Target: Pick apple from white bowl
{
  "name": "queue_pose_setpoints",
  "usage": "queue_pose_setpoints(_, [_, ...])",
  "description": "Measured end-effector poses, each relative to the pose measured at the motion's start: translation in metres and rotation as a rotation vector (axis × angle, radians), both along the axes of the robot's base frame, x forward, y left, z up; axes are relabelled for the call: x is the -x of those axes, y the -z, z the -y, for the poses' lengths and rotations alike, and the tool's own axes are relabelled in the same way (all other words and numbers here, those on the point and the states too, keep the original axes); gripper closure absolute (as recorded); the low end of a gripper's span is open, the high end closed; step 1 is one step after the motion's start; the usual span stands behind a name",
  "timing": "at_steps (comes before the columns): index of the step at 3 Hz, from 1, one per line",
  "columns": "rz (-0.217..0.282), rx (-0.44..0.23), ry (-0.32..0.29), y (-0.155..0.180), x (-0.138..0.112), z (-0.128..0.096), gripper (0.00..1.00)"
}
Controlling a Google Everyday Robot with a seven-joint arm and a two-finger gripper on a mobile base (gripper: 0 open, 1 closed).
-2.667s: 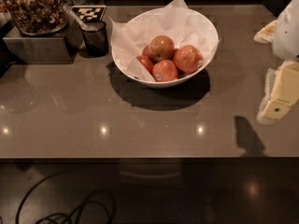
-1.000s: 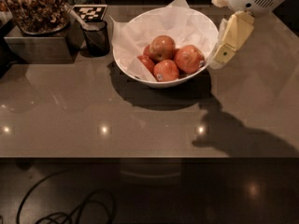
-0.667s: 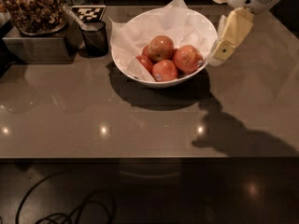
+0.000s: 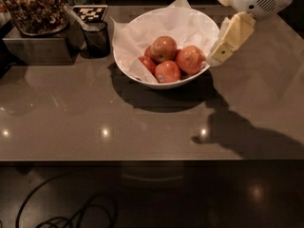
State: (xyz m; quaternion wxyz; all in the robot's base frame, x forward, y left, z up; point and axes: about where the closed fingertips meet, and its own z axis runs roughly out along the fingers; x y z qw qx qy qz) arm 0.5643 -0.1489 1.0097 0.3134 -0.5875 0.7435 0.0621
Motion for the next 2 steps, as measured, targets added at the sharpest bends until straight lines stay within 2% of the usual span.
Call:
queue_pose_setpoints(1, [-0.01,-0.062,-0.008,0.0089,-0.0254,-0.0116,0.0])
queue_pose_setpoints(2, [-0.011,-0.064,-0.008,0.0101,-0.0269,-0.0117,0.19])
